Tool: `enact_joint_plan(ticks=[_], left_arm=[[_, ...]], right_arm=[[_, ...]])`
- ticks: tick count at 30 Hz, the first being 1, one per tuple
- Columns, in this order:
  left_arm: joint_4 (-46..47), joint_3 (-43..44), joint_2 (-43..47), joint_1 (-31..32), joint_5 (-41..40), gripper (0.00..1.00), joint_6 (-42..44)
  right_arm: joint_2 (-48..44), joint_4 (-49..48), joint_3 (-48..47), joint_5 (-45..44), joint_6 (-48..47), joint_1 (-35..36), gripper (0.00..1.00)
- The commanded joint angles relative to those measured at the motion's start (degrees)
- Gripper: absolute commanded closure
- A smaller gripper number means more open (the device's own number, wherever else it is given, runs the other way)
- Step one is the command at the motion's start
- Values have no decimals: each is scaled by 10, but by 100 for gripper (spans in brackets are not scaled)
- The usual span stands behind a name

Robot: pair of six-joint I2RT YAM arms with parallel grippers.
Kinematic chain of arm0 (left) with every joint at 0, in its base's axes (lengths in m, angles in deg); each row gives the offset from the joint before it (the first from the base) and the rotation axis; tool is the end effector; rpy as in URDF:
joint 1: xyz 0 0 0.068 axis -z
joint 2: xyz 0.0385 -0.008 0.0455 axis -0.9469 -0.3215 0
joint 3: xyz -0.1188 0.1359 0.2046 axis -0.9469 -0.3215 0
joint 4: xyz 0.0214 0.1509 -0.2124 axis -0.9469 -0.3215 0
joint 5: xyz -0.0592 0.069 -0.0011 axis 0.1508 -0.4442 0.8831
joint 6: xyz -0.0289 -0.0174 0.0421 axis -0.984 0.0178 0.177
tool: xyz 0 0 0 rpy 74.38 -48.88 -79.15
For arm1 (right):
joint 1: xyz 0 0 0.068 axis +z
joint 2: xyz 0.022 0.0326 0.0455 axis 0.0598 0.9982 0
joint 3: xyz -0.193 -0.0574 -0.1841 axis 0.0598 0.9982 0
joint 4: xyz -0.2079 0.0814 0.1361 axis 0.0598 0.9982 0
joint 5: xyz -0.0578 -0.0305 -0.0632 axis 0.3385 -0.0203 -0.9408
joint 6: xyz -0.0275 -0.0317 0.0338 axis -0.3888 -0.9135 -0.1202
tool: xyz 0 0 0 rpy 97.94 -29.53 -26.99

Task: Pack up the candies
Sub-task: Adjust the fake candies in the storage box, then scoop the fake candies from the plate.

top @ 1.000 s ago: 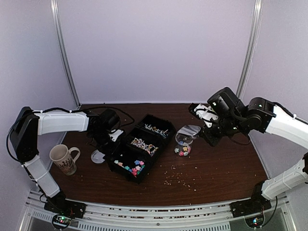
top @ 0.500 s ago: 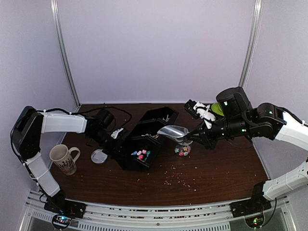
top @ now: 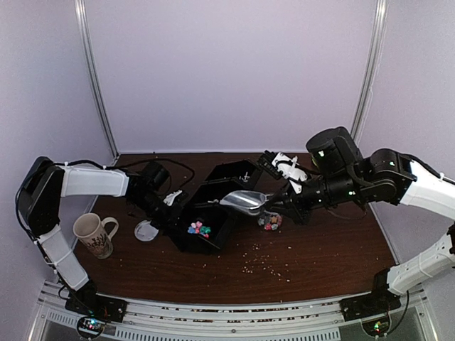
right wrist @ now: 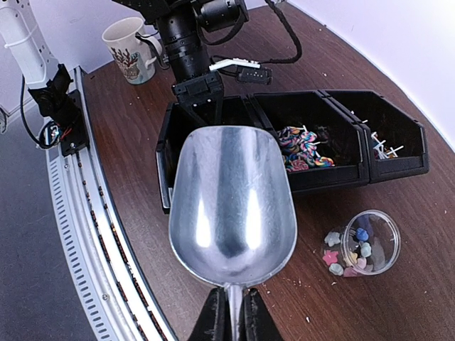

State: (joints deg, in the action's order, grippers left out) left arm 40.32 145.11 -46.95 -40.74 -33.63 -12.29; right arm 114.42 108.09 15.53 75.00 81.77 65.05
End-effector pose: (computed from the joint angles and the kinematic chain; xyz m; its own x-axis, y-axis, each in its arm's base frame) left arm 0.2667 -0.1804 0.1738 -0.9842 0.1568 -0.0824 0.1734 0.7596 -0.6269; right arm 0.1192 0.2280 0.3697 -0.3400 -0.5231 -0.7815 -0.8968 0.4306 0.1019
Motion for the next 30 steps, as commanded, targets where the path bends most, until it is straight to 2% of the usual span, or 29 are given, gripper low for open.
enact_joint_plan(ticks=[1,10,20,30], left_arm=[[32,45,38,4,-60,100,55],[-29,70,51,43,-211,100,91],[-41,76,53,58,-254,100,99],[-44,80,57,69,-270,100,104]], right_arm=[[25,33,-34,-30,-7,7,100],[122,105,-95,-73,-28,42,100],[257,187,-210,-126,-47,97,100],[365,226,-293,-129,-53,122,100]])
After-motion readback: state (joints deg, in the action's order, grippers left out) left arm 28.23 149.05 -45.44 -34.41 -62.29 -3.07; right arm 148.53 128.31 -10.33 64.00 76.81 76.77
